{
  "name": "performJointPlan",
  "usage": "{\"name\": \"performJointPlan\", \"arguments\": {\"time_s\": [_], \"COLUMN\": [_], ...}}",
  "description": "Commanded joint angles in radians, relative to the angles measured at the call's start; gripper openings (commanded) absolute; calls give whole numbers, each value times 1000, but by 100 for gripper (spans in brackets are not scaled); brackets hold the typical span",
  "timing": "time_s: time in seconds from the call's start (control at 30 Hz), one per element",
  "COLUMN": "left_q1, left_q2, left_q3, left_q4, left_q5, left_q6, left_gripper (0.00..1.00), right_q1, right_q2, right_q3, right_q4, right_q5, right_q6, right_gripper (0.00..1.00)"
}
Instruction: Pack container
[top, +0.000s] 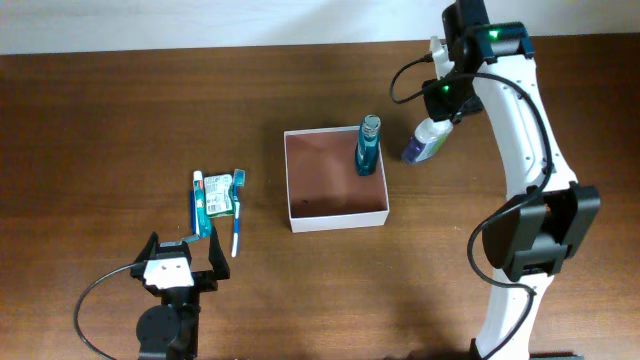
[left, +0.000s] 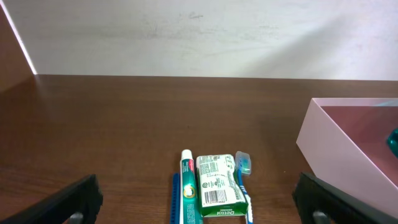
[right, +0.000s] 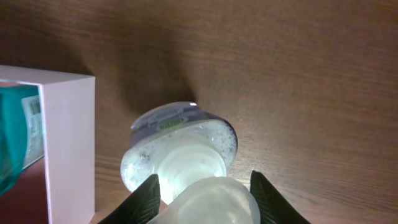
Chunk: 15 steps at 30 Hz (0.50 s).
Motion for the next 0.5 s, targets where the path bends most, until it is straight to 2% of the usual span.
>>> {"name": "performJointPlan", "arguments": {"time_s": [0.0, 0.33, 0.37, 0.47], "left_q1": [6, 6, 6, 6], "left_q2": [0, 0, 0, 0], "left_q3": [-8, -8, -8, -8], "left_q4": [3, 3, 3, 3], "left_q5": [-4, -4, -4, -4], "left_q6": [-3, -3, -3, -3], "left_gripper": [100, 100, 100, 100], "right_q1": [-6, -6, -6, -6], "right_q2": [2, 2, 2, 2], "right_q3": [-41, -71, -71, -71], "right_q4": [17, 18, 18, 17], "right_q5": [12, -35, -46, -89], "right_q6": [-7, -7, -7, -7], "right_gripper": [39, 39, 47, 55]}}
